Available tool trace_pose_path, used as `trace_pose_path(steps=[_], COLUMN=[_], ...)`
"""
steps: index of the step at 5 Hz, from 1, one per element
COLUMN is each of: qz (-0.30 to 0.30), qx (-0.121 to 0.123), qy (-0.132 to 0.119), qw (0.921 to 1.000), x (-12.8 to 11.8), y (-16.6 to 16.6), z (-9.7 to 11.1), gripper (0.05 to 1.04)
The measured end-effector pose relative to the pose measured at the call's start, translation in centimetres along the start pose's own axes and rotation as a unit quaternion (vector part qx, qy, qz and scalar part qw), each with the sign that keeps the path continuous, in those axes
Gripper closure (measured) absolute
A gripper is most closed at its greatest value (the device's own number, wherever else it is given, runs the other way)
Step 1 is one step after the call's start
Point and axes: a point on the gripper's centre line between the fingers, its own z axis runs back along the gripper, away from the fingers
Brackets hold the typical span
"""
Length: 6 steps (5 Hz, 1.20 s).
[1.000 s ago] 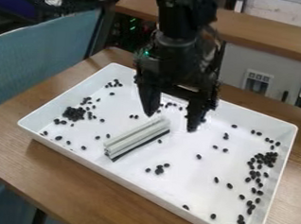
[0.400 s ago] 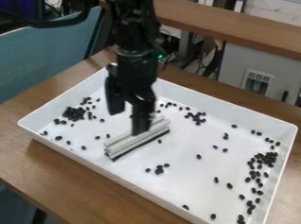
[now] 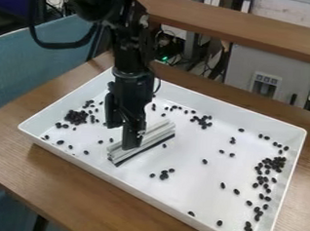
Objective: Sweep into pile
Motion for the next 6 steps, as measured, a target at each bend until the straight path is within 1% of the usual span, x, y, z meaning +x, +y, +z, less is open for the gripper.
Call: trace_pose_path(steps=[1,2,3,4,5,6], qz=[-0.014,-0.026,-0.029,-0.023,-0.021,-0.035], qx=[0.000,-0.013,-0.019,-0.011,-0.008,-0.016], qy=[-0.029,-0.018,-0.005,-0.013,-0.011,-0.006], qw=[0.9995,0.9994,0.9994,0.9996,0.9997,0.9992], x=[1.1,1.2,1.2,1.5,1.3,1.4], y=[0.1,-0.6,-0.7,-0.4,-1.2,-2.0], z=[-0.7,-2.1,-3.7,-3.8,-3.5,-3.4], gripper=[0.083,0.083,0.112,0.392,0.669,0.690])
